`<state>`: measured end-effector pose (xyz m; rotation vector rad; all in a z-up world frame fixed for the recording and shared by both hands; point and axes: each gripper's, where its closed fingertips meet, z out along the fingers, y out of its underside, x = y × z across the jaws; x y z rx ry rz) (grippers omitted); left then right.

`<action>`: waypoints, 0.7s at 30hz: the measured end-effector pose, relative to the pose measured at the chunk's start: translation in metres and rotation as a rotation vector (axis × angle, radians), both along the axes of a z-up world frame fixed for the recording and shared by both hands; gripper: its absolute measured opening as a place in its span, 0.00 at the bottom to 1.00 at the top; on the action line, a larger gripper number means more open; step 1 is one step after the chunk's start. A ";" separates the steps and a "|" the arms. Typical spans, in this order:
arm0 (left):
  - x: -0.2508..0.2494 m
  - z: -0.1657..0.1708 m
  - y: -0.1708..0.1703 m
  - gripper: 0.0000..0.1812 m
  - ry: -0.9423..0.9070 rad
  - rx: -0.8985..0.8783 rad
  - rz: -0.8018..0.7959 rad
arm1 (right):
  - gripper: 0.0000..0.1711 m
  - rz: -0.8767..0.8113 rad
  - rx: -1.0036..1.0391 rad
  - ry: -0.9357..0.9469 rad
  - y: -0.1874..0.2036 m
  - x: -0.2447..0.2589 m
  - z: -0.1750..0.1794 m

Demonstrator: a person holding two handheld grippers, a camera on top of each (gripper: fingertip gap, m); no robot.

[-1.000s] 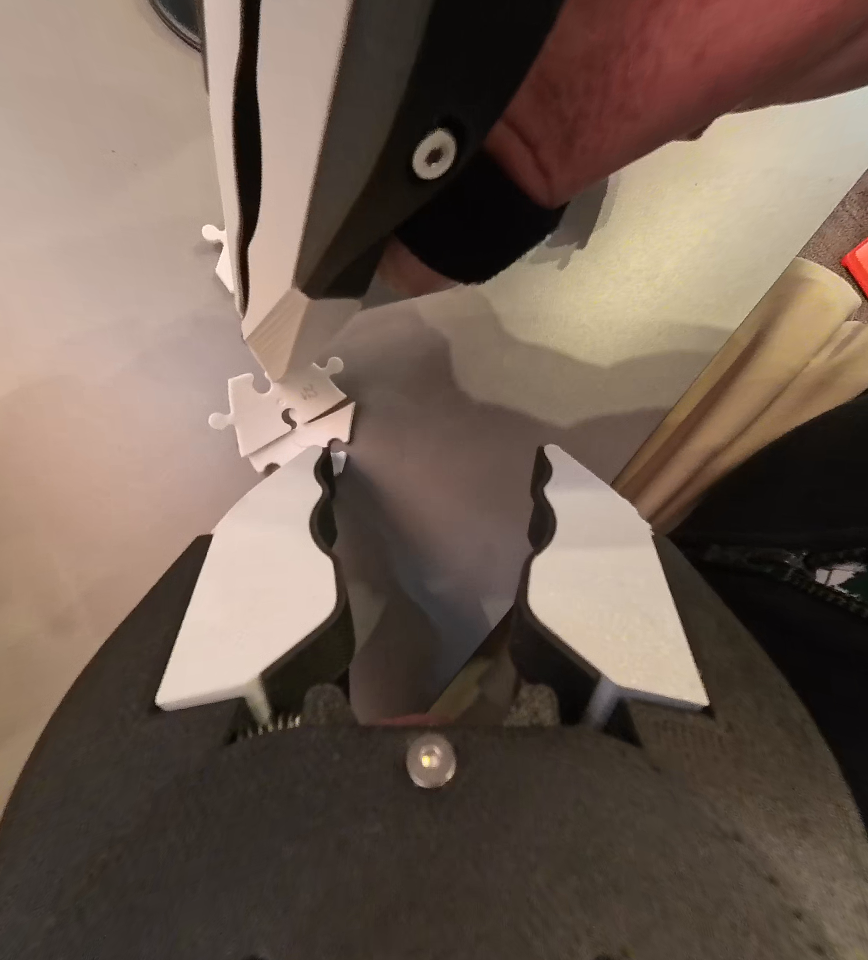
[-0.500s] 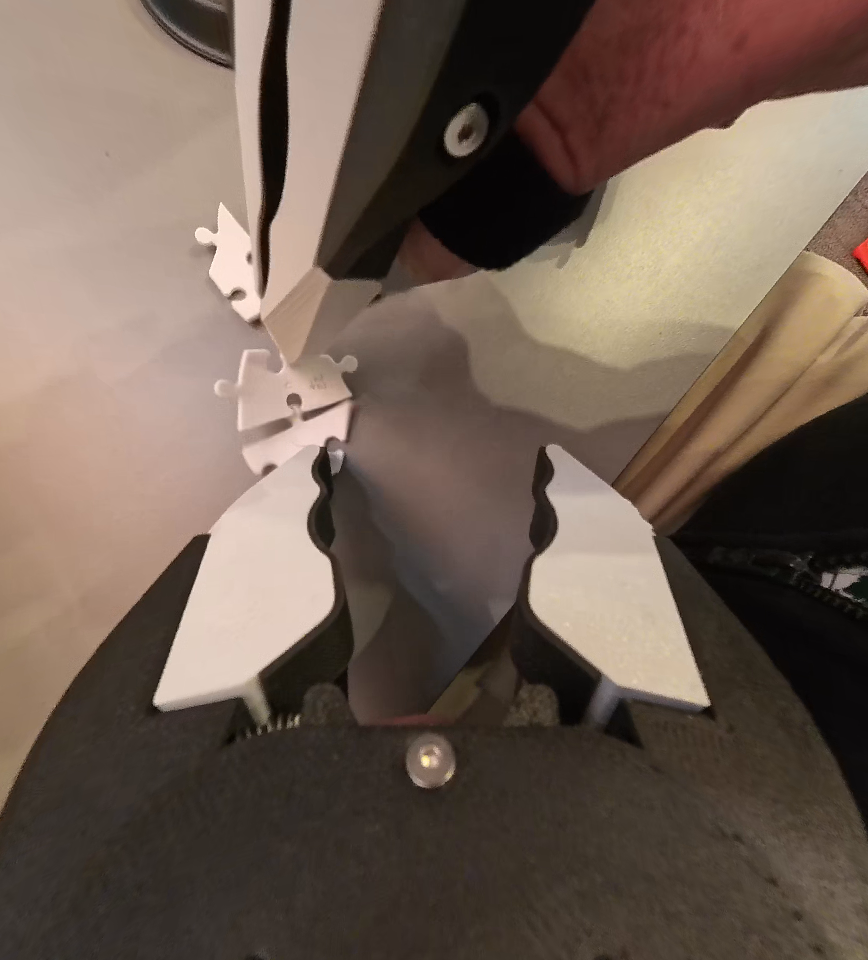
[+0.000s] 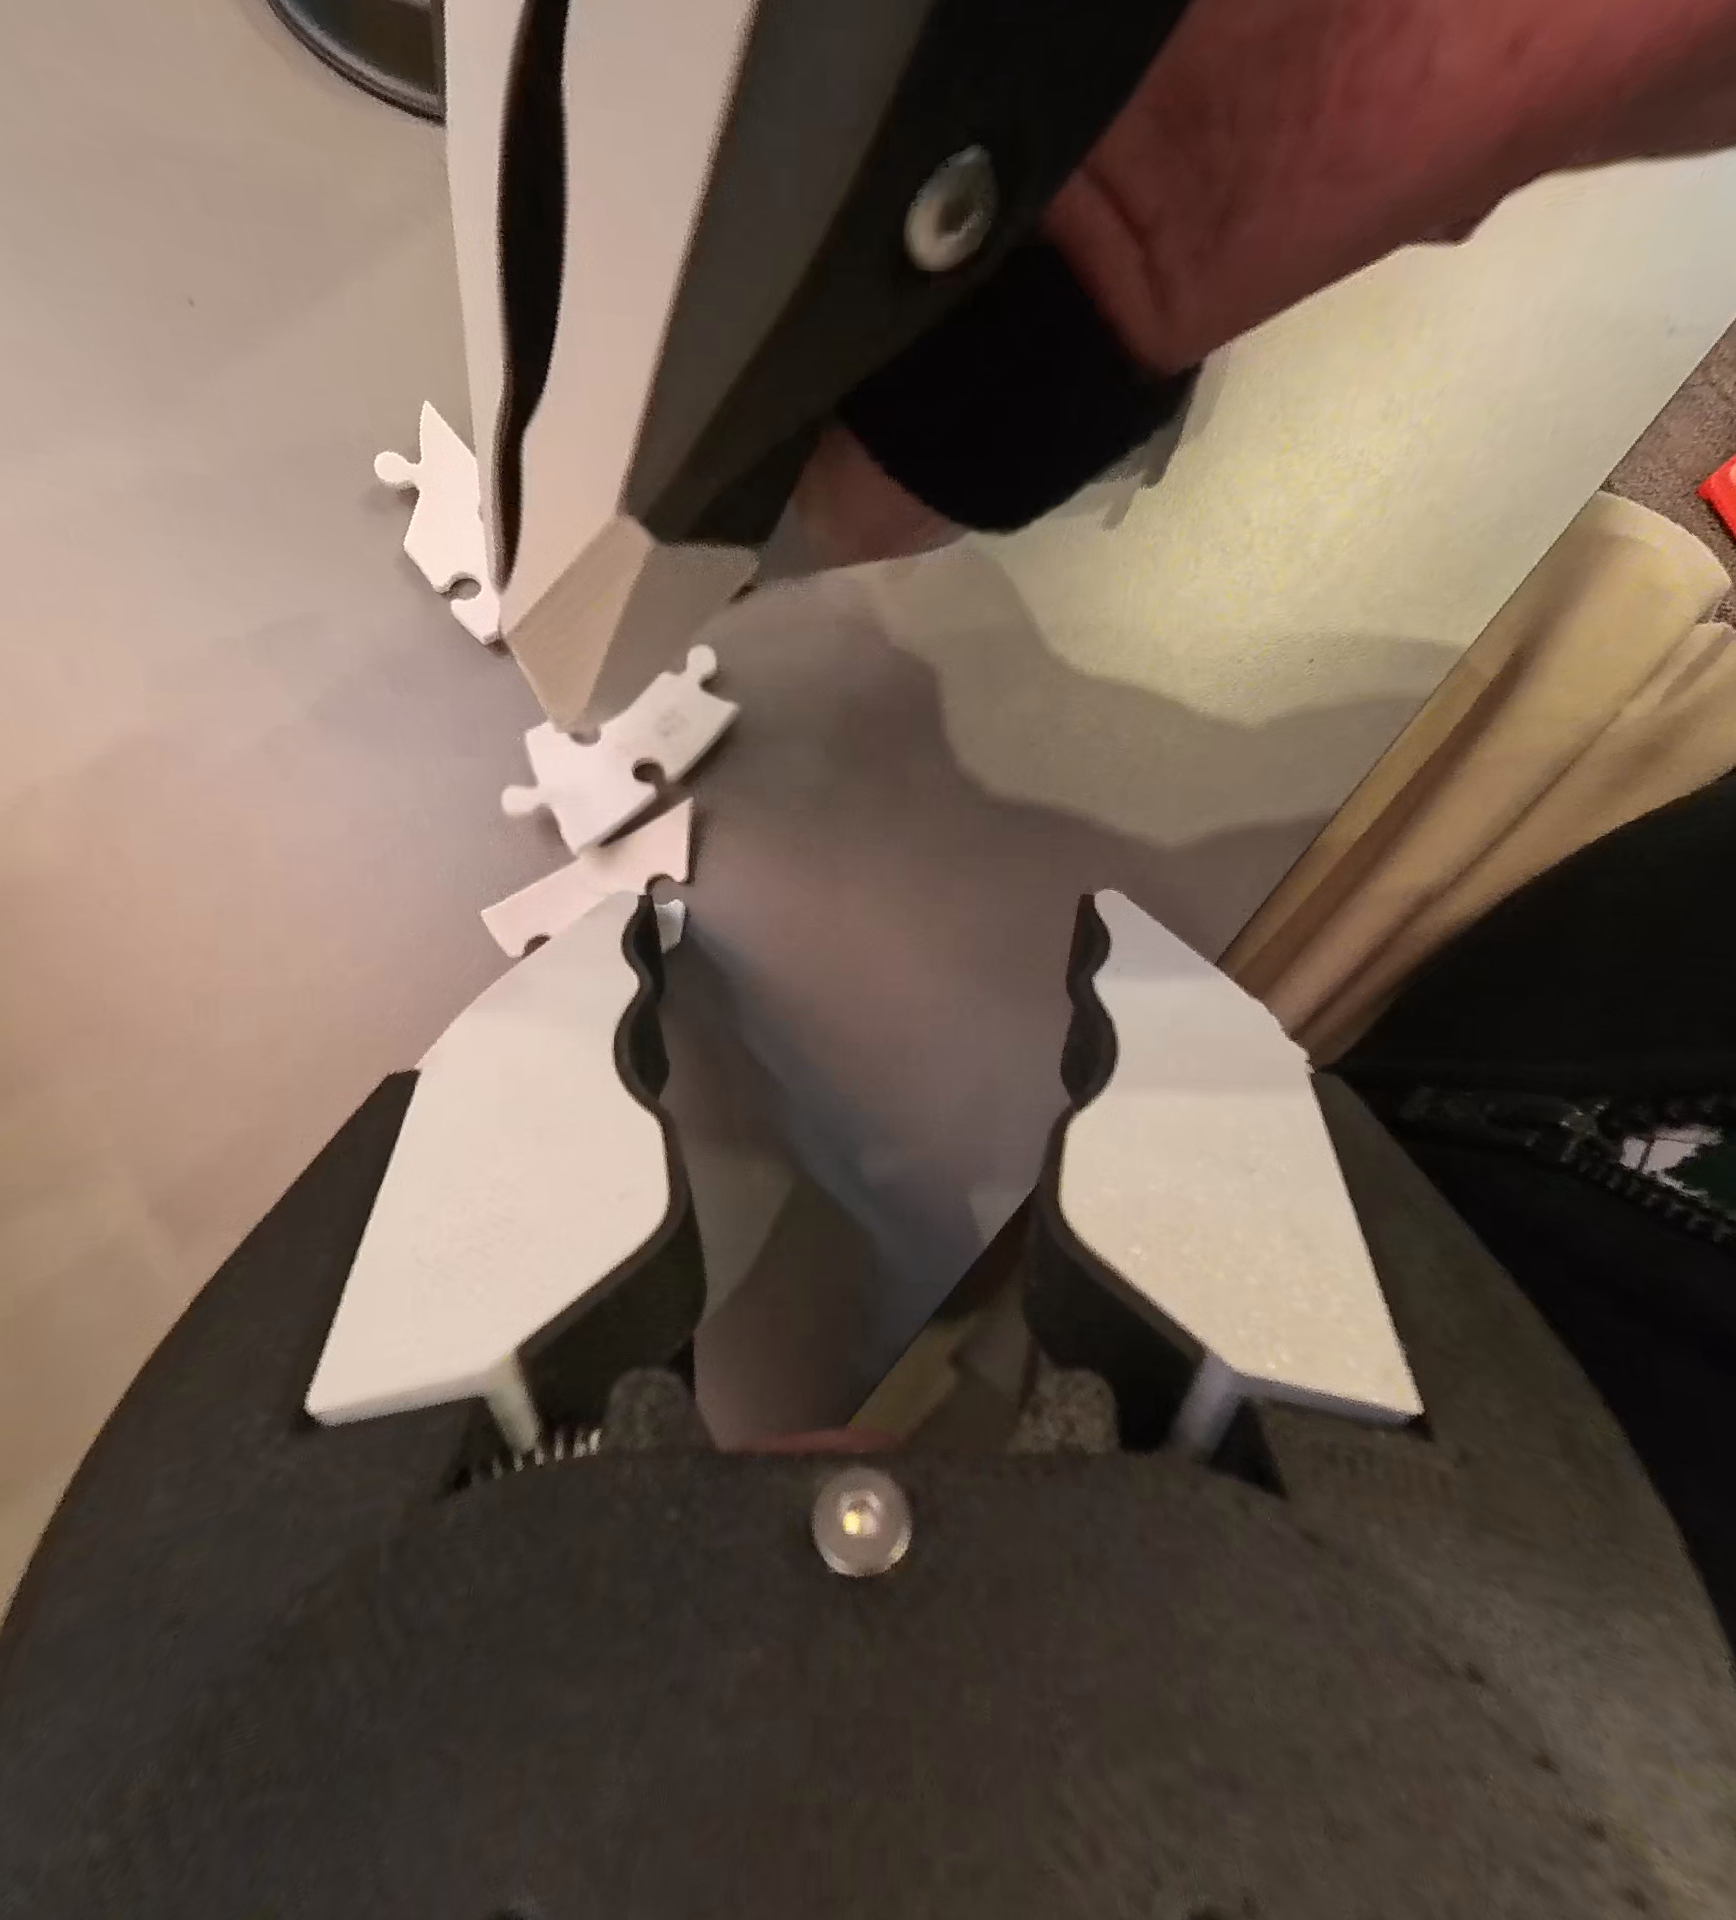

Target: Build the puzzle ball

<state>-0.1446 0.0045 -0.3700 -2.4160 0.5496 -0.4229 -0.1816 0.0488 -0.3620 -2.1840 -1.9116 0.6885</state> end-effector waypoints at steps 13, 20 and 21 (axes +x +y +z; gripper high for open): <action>-0.002 0.000 -0.001 0.40 -0.005 -0.020 -0.010 | 0.00 0.085 -0.010 -0.059 -0.008 0.000 -0.012; -0.008 0.005 -0.006 0.40 -0.015 -0.051 -0.030 | 0.03 0.185 0.032 -0.050 -0.005 0.004 -0.006; -0.009 0.003 -0.007 0.40 -0.011 -0.064 -0.032 | 0.07 0.211 0.052 -0.078 -0.002 0.009 -0.009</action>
